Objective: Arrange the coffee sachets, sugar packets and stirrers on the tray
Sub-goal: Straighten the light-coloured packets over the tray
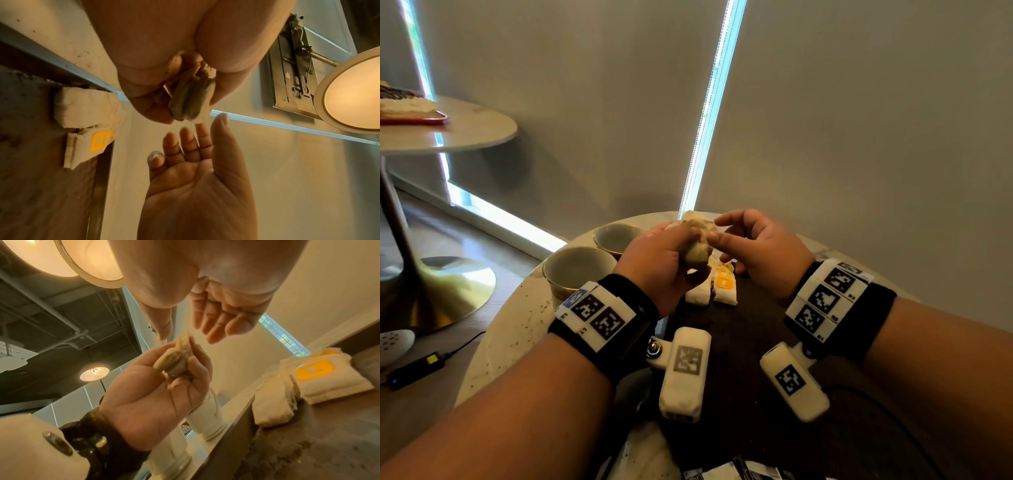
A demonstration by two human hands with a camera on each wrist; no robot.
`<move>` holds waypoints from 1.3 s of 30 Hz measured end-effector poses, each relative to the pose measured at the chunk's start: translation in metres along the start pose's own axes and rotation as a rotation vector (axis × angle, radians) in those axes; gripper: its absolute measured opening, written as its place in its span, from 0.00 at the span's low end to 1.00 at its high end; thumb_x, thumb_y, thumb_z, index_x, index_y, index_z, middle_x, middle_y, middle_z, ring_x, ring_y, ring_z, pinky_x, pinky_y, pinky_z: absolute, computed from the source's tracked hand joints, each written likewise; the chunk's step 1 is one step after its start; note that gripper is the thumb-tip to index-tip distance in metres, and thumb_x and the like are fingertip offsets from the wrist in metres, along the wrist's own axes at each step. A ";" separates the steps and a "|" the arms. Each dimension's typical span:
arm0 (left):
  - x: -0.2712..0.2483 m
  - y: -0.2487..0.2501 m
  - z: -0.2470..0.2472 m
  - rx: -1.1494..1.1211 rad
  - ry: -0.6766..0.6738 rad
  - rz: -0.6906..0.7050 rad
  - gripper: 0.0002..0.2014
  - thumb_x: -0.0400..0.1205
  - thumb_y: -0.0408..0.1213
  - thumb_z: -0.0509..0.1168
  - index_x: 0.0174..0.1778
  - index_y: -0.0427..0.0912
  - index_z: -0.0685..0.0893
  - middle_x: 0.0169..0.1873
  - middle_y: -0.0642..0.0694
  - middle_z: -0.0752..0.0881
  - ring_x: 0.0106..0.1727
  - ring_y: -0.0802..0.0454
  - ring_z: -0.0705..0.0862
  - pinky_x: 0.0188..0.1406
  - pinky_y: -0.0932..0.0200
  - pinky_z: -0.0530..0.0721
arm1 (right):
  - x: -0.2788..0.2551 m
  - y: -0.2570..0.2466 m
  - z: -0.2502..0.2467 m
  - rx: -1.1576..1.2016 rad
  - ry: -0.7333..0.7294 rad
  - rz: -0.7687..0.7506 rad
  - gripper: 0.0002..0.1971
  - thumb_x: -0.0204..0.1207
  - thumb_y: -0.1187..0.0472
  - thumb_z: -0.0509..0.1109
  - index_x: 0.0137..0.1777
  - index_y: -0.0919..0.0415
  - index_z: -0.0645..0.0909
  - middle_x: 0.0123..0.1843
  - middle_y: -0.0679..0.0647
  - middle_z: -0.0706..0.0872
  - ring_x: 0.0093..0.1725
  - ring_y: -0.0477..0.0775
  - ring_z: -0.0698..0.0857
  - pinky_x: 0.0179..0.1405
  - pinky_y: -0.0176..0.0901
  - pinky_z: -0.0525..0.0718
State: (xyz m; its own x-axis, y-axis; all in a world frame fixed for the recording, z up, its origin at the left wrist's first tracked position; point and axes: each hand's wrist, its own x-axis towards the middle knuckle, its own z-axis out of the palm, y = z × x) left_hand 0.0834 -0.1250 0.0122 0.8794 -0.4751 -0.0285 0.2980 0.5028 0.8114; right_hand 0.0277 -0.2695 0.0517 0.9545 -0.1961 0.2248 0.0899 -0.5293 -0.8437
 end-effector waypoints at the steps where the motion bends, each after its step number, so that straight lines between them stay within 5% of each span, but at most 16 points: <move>1: 0.001 0.000 0.000 -0.022 0.002 -0.001 0.14 0.86 0.32 0.63 0.67 0.32 0.82 0.45 0.36 0.88 0.44 0.46 0.88 0.35 0.55 0.87 | 0.000 0.001 0.002 0.013 0.014 -0.015 0.15 0.74 0.53 0.79 0.58 0.50 0.82 0.41 0.48 0.87 0.40 0.48 0.87 0.40 0.45 0.85; 4: 0.002 -0.001 -0.001 -0.026 -0.003 0.010 0.17 0.85 0.31 0.65 0.70 0.31 0.79 0.43 0.38 0.87 0.37 0.49 0.89 0.32 0.56 0.86 | -0.001 0.002 0.005 0.032 0.049 -0.069 0.18 0.70 0.54 0.82 0.57 0.50 0.81 0.41 0.51 0.85 0.39 0.52 0.85 0.43 0.52 0.87; 9: 0.001 -0.001 -0.002 -0.047 -0.020 0.006 0.20 0.85 0.29 0.66 0.73 0.32 0.77 0.57 0.30 0.86 0.43 0.45 0.92 0.39 0.53 0.89 | -0.001 -0.006 0.006 -0.027 -0.019 -0.109 0.11 0.72 0.60 0.81 0.51 0.49 0.84 0.38 0.51 0.86 0.38 0.53 0.85 0.46 0.56 0.88; 13: -0.001 0.000 -0.001 -0.053 -0.044 0.005 0.22 0.85 0.27 0.65 0.75 0.27 0.73 0.46 0.34 0.84 0.30 0.50 0.88 0.38 0.53 0.88 | 0.001 -0.004 0.006 -0.040 -0.015 -0.088 0.12 0.73 0.63 0.80 0.52 0.50 0.84 0.39 0.52 0.88 0.40 0.55 0.87 0.49 0.59 0.89; 19: -0.002 0.000 0.001 0.000 -0.095 -0.003 0.16 0.85 0.30 0.66 0.67 0.28 0.77 0.42 0.37 0.87 0.32 0.50 0.88 0.46 0.49 0.89 | -0.001 -0.002 0.005 -0.008 -0.006 -0.052 0.11 0.73 0.65 0.80 0.52 0.52 0.84 0.44 0.60 0.91 0.45 0.64 0.90 0.49 0.58 0.89; 25: 0.000 0.002 0.002 -0.036 -0.049 -0.043 0.19 0.88 0.37 0.61 0.70 0.28 0.78 0.57 0.28 0.87 0.50 0.38 0.89 0.48 0.43 0.91 | -0.002 0.001 0.005 0.068 -0.008 -0.008 0.14 0.72 0.71 0.78 0.53 0.54 0.83 0.38 0.53 0.89 0.38 0.52 0.87 0.37 0.41 0.82; 31: 0.004 0.001 0.001 -0.054 0.081 -0.024 0.17 0.87 0.34 0.62 0.70 0.31 0.77 0.64 0.26 0.84 0.58 0.31 0.89 0.43 0.44 0.90 | 0.000 0.007 0.005 0.121 0.033 0.039 0.13 0.72 0.72 0.78 0.48 0.54 0.85 0.45 0.62 0.90 0.46 0.64 0.87 0.47 0.59 0.84; 35: 0.005 0.002 0.000 -0.099 0.115 -0.010 0.17 0.88 0.32 0.60 0.72 0.32 0.76 0.60 0.27 0.86 0.57 0.31 0.90 0.46 0.40 0.92 | -0.001 0.010 0.004 0.116 0.065 0.044 0.07 0.73 0.70 0.78 0.44 0.58 0.87 0.48 0.65 0.92 0.47 0.67 0.89 0.45 0.57 0.84; 39: 0.008 0.004 -0.004 -0.164 0.165 0.053 0.05 0.88 0.30 0.62 0.57 0.37 0.81 0.45 0.35 0.90 0.44 0.42 0.93 0.47 0.42 0.93 | -0.002 0.012 0.001 0.164 0.096 0.065 0.06 0.71 0.60 0.79 0.45 0.58 0.87 0.47 0.62 0.93 0.51 0.66 0.91 0.46 0.59 0.85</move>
State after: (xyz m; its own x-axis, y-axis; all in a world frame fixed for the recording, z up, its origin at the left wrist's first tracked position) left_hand 0.0930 -0.1242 0.0131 0.9402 -0.3273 -0.0947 0.2944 0.6407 0.7091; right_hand 0.0277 -0.2750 0.0403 0.9289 -0.3074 0.2063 0.0817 -0.3734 -0.9241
